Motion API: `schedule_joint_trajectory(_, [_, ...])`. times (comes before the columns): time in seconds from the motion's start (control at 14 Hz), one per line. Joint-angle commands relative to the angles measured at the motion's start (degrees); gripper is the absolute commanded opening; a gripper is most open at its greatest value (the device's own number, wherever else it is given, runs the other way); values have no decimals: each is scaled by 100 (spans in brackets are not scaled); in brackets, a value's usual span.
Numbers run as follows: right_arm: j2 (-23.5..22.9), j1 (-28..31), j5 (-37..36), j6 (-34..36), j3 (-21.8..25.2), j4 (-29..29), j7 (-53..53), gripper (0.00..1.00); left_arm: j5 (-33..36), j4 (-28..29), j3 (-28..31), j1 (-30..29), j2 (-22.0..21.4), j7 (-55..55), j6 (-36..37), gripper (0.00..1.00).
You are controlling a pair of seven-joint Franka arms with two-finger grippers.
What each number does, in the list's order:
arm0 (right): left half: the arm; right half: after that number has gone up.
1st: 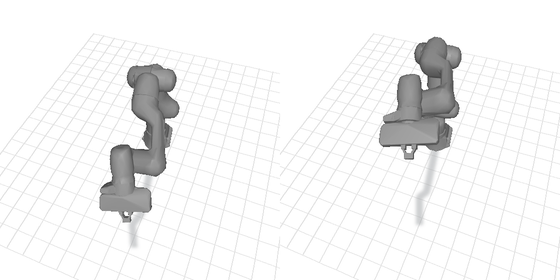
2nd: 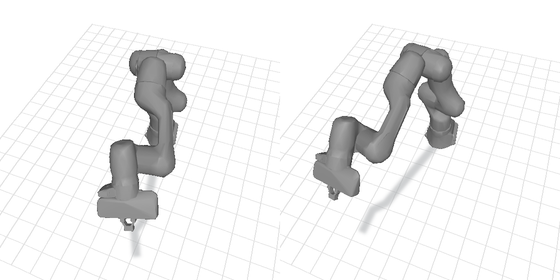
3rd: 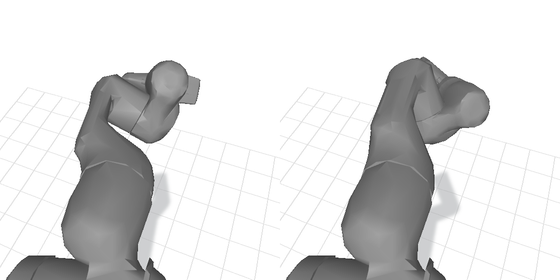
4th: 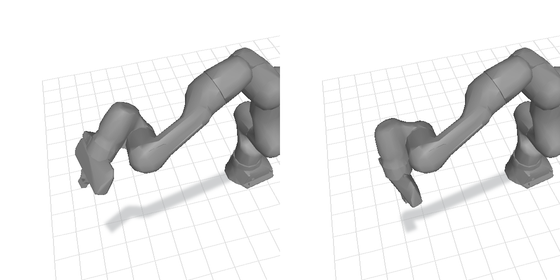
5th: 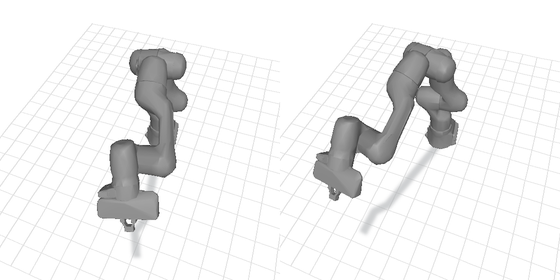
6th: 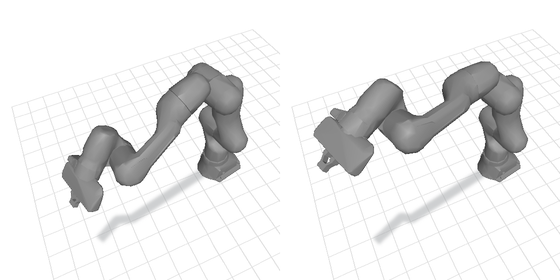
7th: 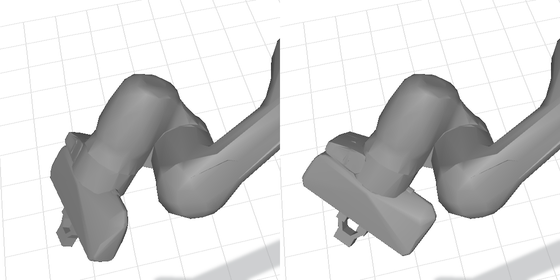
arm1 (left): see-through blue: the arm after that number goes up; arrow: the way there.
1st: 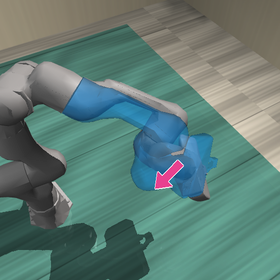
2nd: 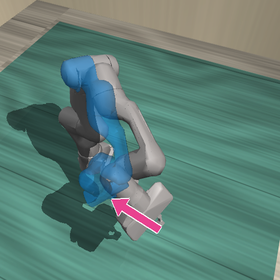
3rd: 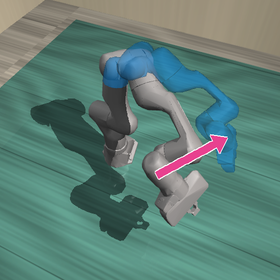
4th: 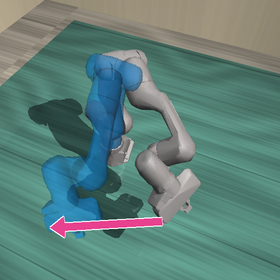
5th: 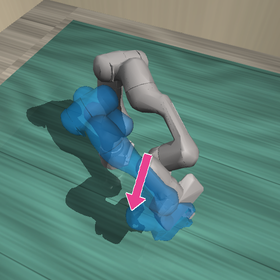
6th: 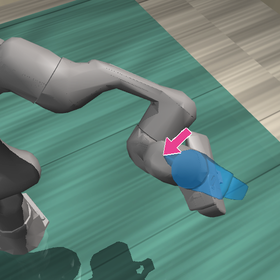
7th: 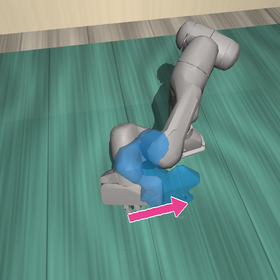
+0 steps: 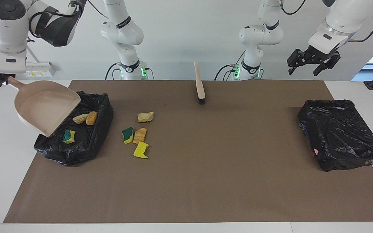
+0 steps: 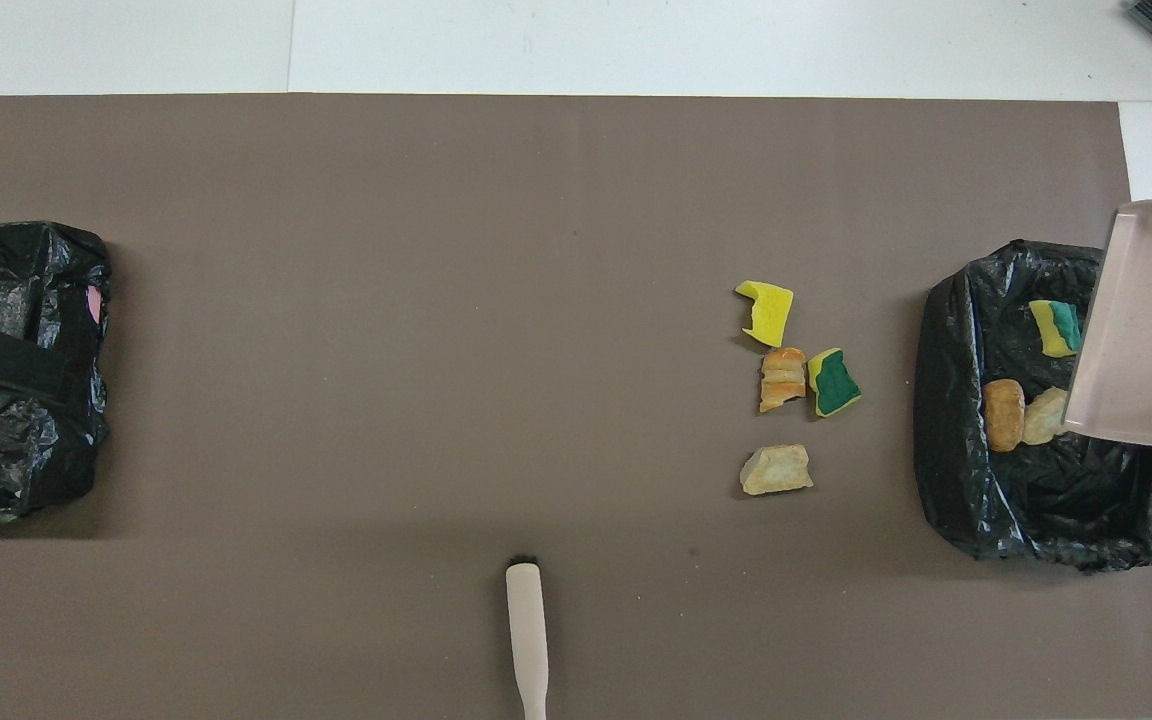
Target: Sweep and dump trash in bin
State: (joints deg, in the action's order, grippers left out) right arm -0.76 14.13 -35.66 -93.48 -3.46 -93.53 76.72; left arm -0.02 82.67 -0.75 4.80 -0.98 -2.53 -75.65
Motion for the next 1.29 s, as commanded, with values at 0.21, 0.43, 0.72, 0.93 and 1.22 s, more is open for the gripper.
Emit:
schedule_joint_trajectory(0.21, [164,-1112,980,821,-76,-77,-2604,0,-7,13,-31,-84,-122,-36,60,100])
schedule_joint_trajectory(0.43, [94,-1727,1578,928,-76,-121,-4309,0,-16,30,-66,-215,-113,-19,33,100])
schedule_joint_trajectory(0.72, [-274,-2387,2150,735,-76,-130,-5919,0,-16,21,-66,-260,-113,-1,-46,100])
schedule_joint_trajectory(0.93, [-687,-2809,2554,332,-76,-104,-7035,0,-16,21,-66,-225,-113,-1,-46,100])
schedule_joint_trajectory(1.22, [-1118,-3231,3302,-320,-76,-60,-8301,0,-16,21,-75,-190,-113,7,-55,100])
